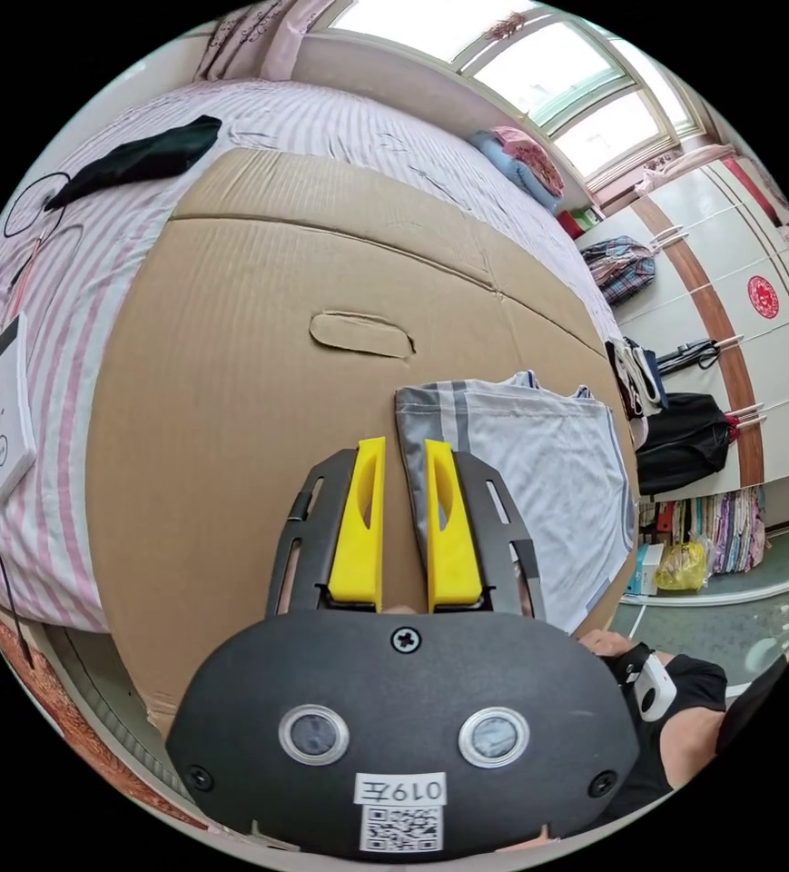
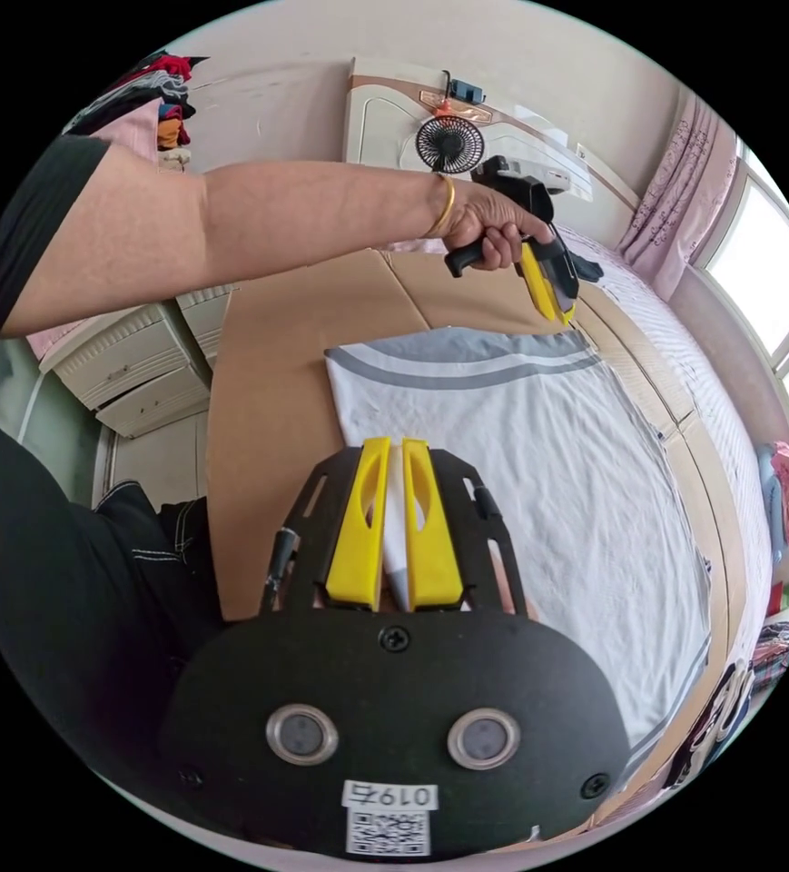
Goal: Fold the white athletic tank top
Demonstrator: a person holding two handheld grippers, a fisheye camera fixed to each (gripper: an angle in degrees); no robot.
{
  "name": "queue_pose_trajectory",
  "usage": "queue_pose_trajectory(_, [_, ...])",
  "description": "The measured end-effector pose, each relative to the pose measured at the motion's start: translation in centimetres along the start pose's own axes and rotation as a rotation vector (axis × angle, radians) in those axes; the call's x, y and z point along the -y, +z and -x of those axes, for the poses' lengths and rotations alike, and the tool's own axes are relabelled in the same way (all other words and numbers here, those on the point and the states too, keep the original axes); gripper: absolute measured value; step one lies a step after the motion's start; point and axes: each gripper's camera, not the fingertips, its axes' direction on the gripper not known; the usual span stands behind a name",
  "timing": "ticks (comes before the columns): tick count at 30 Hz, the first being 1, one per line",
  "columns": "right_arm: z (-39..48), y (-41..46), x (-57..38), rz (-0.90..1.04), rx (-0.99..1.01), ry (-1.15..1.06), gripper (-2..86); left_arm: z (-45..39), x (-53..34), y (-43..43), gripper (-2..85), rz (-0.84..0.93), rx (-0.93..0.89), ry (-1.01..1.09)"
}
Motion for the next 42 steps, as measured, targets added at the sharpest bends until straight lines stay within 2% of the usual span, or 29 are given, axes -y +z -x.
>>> queue_pose_trajectory(8, [-1.0,0.2,-0.6,-0.004,0.004,0.012,1.1,-3.1,3.1,1.0,4.3,0.037,0.098,0.094])
queue_pose_trajectory(15, [-1.6,0.6,-0.7,0.001,0.014,0.019,0.6,-4.2,3.3,1.1,2.0,0.027,0.120,0.115])
queue_pose_trajectory(22, [-1.8,0.9,-0.7,0.004,0.016,0.014,0.4,-5.9,2.5,1.1,3.1,0.034,0.215,0.138])
queue_pose_trajectory(28, [-2.3,0.7,-0.9,-0.016,0.028,0.028,0.0,-8.3,1.4,-1.4,4.7,-0.088,0.227,0.199])
queue_pose_trajectory(30, [-2.5,0.8,-0.9,-0.013,0.039,0.032,0.0,-9.7,1.1,-1.8,4.7,-0.121,0.291,0.239])
queue_pose_trajectory(32, [-2.5,0.8,-0.9,-0.017,0.038,0.032,-0.2,-10.6,1.3,-1.3,3.7,-0.072,0.367,0.244])
queue_pose_trajectory(36, [-2.5,0.7,-0.9,-0.019,0.032,0.034,-0.3,-9.5,1.3,-0.5,2.3,0.000,0.345,0.207])
queue_pose_trajectory(38, [-2.6,0.8,-0.9,-0.018,0.045,0.039,-0.4,-8.7,0.9,-0.1,1.7,0.023,0.404,0.169])
queue_pose_trajectory(42, [-2.5,1.0,-0.6,-0.012,0.053,0.027,-0.4,-7.9,0.2,-0.1,1.7,0.016,0.398,0.158])
